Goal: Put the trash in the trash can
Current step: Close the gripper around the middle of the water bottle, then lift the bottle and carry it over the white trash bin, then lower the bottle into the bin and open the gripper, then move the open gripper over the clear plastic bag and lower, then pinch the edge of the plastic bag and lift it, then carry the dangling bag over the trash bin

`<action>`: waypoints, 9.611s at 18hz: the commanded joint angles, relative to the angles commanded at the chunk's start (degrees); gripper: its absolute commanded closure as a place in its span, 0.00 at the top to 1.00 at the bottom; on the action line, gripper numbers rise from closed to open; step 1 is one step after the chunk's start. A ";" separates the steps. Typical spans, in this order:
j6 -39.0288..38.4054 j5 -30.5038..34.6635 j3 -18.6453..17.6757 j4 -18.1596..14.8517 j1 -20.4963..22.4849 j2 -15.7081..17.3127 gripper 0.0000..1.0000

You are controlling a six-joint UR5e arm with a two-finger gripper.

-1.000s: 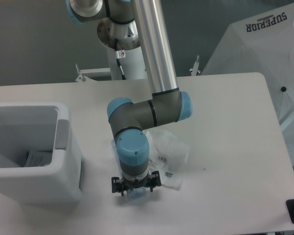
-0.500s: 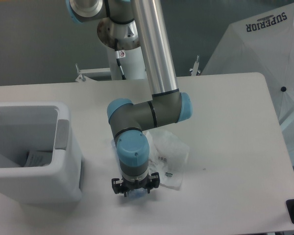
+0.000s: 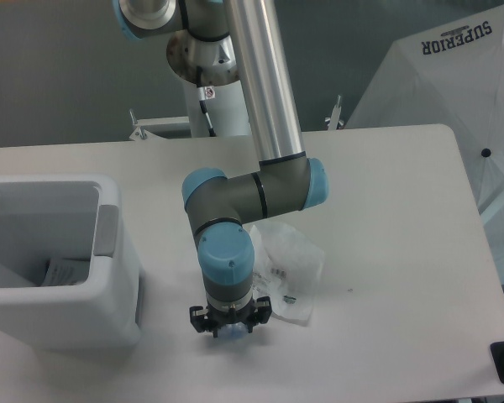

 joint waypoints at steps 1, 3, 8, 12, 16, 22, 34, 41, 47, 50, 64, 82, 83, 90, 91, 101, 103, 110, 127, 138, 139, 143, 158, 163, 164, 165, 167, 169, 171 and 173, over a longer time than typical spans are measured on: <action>-0.09 0.00 0.00 0.00 0.00 0.09 0.66; -0.09 0.00 0.00 0.00 0.00 1.05 0.66; 0.00 -2.10 2.71 -0.17 0.61 4.65 0.64; 0.18 -4.83 5.53 -0.09 2.02 8.78 0.61; 0.70 -9.57 9.13 0.17 3.77 11.86 0.54; 0.27 -11.69 16.69 4.30 5.36 14.15 0.54; -1.49 -12.57 18.98 7.21 -0.17 21.44 0.54; -2.54 -12.57 18.90 8.00 -7.90 21.97 0.55; -3.60 -12.48 16.71 8.00 -12.13 20.57 0.55; -4.39 -12.48 15.12 8.00 -13.44 20.39 0.55; -4.48 -12.39 10.65 7.91 -14.93 19.60 1.00; -3.44 0.70 -8.08 5.18 5.01 25.23 1.00; -1.08 1.83 -9.13 5.19 5.01 24.44 1.00; 11.95 6.15 -12.83 5.19 4.83 16.71 1.00; 12.13 6.41 -13.35 5.19 4.83 16.09 1.00; 11.78 6.59 -14.33 5.89 2.55 10.02 1.00; 11.87 6.50 -14.33 5.89 2.29 9.93 1.00; 11.95 7.03 -14.59 5.80 1.85 7.82 1.00; 12.22 6.94 -13.18 5.80 2.02 7.65 0.00; 10.82 -1.81 -6.69 5.54 5.35 15.19 0.00; 9.33 -4.98 -5.90 5.54 6.06 16.68 0.00; -0.59 -12.47 -1.94 5.54 8.17 21.26 0.00; -21.88 -33.48 -3.59 5.36 4.94 44.63 0.00; -21.80 -35.24 -4.74 5.36 0.02 44.65 0.00; -21.71 -35.24 -5.36 5.45 -1.31 44.04 0.00; -21.62 -35.24 -5.97 5.45 -2.10 43.77 0.00; -21.53 -35.33 -5.80 5.54 -3.07 41.93 0.00; -21.53 -35.33 -5.54 5.54 -4.39 40.52 0.00; -21.62 -35.33 -5.80 5.45 -5.44 39.56 0.00; -21.53 -35.33 -5.98 5.54 -5.62 38.59 0.00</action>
